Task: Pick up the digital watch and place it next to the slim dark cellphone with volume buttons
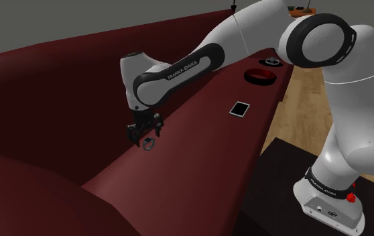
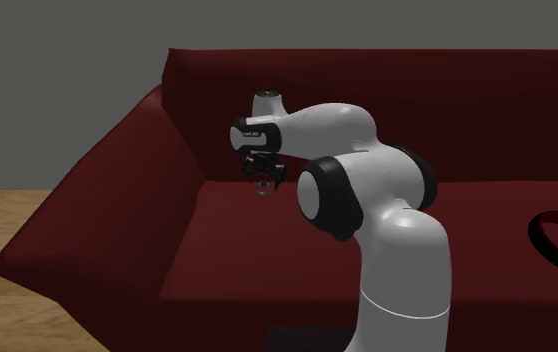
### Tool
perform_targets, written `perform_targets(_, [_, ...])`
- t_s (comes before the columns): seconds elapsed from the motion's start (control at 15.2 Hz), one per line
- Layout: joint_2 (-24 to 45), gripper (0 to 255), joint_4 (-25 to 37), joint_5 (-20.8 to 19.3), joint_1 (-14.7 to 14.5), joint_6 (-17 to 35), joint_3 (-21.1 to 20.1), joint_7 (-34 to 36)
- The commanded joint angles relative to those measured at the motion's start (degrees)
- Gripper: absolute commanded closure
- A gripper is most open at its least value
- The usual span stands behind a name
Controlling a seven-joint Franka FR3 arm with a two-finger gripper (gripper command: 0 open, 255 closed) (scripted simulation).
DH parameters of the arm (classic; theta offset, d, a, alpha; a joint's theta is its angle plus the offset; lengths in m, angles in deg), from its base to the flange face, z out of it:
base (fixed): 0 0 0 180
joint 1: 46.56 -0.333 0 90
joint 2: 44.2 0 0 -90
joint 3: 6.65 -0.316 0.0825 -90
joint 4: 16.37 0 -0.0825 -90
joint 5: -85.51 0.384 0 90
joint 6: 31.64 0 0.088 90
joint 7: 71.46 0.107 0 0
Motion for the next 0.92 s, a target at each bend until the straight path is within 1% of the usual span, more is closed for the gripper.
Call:
perform_targets(0.0, [0.6,0,-0.6,-0.2,-0.1,1.1,0.1,0.1])
perform_targets(0.13, [1.4,0,-1.3,-0.5,-0.3,2.7,0.2,0.3])
perform_targets(0.66, [1.4,0,-1.3,-0.5,-0.3,2.7,0.2,0.3])
perform_targets(0.73, [1.4,255,-1.3,-0.5,-0.3,2.7,0.2,0.3])
perform_targets(0.86, [1.4,255,-1.3,-0.5,-0.3,2.7,0.2,0.3])
